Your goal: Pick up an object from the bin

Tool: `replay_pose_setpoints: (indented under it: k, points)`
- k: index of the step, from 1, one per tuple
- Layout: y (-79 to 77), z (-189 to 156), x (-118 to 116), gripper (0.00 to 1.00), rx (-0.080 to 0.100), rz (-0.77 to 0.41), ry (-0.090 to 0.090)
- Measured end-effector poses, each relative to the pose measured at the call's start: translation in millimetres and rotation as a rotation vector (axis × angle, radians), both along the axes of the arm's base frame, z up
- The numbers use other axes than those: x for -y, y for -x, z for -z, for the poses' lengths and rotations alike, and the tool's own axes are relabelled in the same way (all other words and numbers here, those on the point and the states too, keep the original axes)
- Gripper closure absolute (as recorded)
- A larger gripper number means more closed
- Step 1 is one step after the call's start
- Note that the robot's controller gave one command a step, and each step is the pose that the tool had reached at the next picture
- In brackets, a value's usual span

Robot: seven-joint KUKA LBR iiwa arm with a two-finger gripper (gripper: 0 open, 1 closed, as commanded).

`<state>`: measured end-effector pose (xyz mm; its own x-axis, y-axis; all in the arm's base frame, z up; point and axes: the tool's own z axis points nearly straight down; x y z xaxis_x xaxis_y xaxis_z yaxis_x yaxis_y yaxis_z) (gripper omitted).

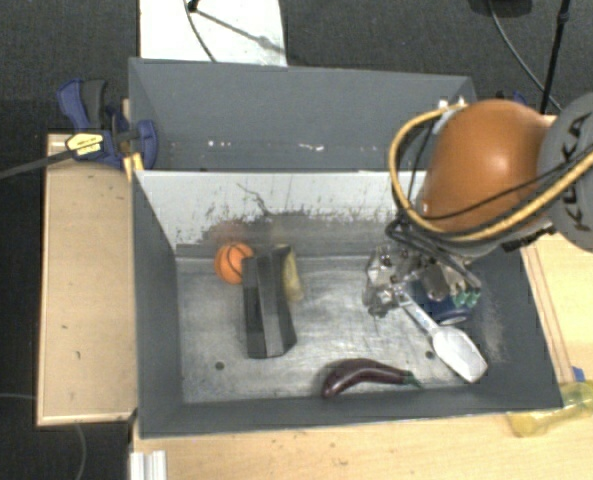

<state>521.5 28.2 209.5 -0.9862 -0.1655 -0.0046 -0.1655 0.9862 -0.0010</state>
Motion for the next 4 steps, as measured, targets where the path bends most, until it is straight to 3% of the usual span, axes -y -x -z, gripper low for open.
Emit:
replay_pose_setpoints:
  k: [1, 2, 3, 4]
  points:
    - [0.5, 1, -1, 0.00, -0.002, 0.001, -0.001]
    - [0.6, 1, -1, 0.00, -0.002, 0.001, -0.001]
    - [4.8, 21, -2, 0.00, 0.007, -0.117, 0.000]
    - [11.3, 83, -15, 0.00, 0.003, -0.346, 0.001]
